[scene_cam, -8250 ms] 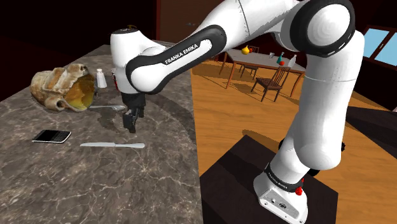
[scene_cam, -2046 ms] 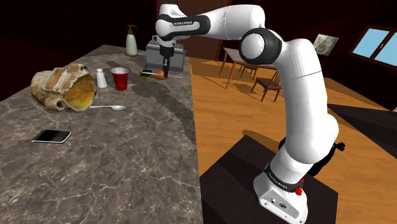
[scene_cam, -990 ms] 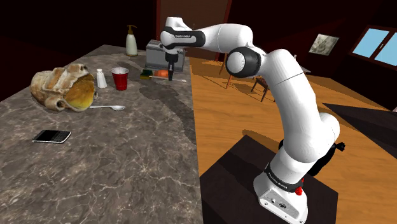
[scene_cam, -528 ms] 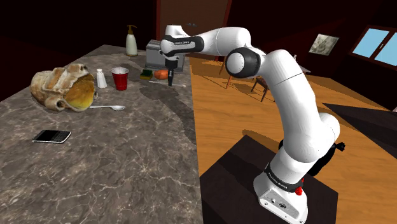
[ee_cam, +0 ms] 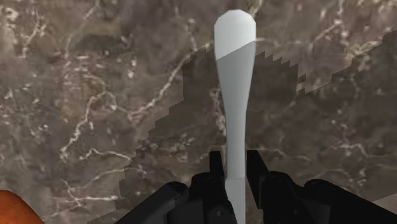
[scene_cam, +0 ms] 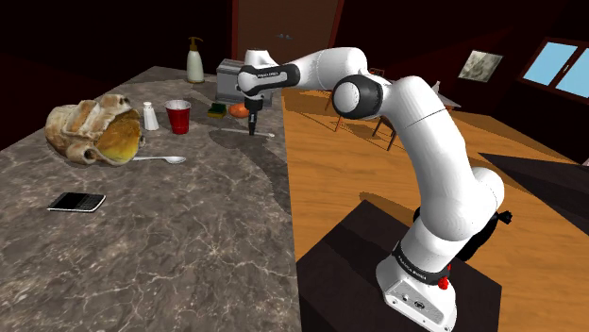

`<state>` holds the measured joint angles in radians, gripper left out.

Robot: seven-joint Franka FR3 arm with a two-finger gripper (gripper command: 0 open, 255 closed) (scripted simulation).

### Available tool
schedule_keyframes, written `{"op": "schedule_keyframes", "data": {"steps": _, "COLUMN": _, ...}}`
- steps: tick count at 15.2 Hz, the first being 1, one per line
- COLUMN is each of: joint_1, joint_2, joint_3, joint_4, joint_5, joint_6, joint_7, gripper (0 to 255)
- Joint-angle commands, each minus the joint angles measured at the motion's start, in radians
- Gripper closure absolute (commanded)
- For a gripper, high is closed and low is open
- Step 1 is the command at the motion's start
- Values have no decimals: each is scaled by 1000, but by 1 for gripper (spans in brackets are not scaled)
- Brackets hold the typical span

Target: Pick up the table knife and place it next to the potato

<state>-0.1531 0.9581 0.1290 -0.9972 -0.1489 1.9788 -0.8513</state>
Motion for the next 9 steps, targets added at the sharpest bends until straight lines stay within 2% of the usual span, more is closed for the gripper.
{"op": "schedule_keyframes", "data": {"steps": 1, "joint_1": -1, "joint_2": 0, "joint_3": 0, "joint_4": -7, "joint_5": 0, "joint_6": 8, "joint_7": 0, "gripper": 255}}
{"op": "schedule_keyframes", "data": {"steps": 6, "joint_1": -1, "joint_2": 0, "joint_3": 0, "joint_4": -7, "joint_5": 0, "joint_6": 8, "joint_7": 0, "gripper": 255}}
{"op": "schedule_keyframes", "data": {"steps": 7, "joint_1": -1, "joint_2": 0, "joint_3": 0, "joint_4": -7, "joint_5": 0, "joint_6": 8, "joint_7": 0, "gripper": 0}}
{"op": "schedule_keyframes", "data": {"steps": 9, "joint_1": -1, "joint_2": 0, "joint_3": 0, "joint_4": -7, "joint_5": 0, "joint_6": 8, "joint_7": 0, "gripper": 0}}
